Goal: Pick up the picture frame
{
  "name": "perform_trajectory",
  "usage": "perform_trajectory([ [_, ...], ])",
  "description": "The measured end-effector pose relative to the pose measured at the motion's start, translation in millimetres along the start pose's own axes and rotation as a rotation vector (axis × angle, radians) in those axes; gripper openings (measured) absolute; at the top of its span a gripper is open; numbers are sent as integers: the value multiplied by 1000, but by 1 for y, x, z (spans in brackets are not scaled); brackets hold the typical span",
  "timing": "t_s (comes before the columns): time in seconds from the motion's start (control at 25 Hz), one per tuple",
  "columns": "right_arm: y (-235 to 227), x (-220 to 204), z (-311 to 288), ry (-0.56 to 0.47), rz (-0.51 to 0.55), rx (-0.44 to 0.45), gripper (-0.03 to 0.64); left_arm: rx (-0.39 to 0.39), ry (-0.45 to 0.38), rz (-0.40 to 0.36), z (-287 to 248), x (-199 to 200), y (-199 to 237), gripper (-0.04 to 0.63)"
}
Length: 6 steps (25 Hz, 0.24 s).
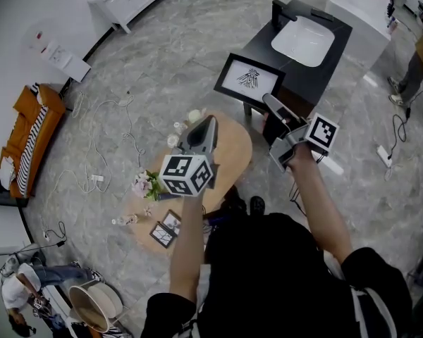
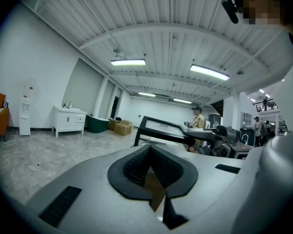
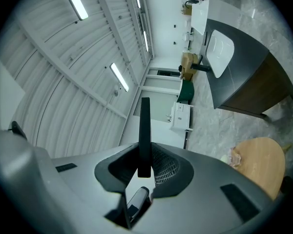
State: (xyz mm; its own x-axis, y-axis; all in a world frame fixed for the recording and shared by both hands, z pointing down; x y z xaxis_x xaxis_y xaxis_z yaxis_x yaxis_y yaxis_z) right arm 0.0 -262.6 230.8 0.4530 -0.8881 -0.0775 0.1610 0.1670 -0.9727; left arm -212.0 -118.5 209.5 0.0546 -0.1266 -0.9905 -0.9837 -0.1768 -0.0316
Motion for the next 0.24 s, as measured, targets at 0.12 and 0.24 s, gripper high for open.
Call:
perform_trajectory([
  [0.12, 1, -2, -1, 8, -1, 6, 74, 2, 4, 0, 1, 0, 0, 12],
  [0.24, 2, -2, -2, 12, 0, 7, 74, 5, 5, 1, 2, 1, 0, 12],
])
Point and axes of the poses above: the fingertips, and each gripper's own axes: z backward along the fingers, y to its left, x out of its top, the point moved 9 cm from there along z, backward along the fingers, and after that the axes turned 12 degrees about -z, right-handed, at the moved point
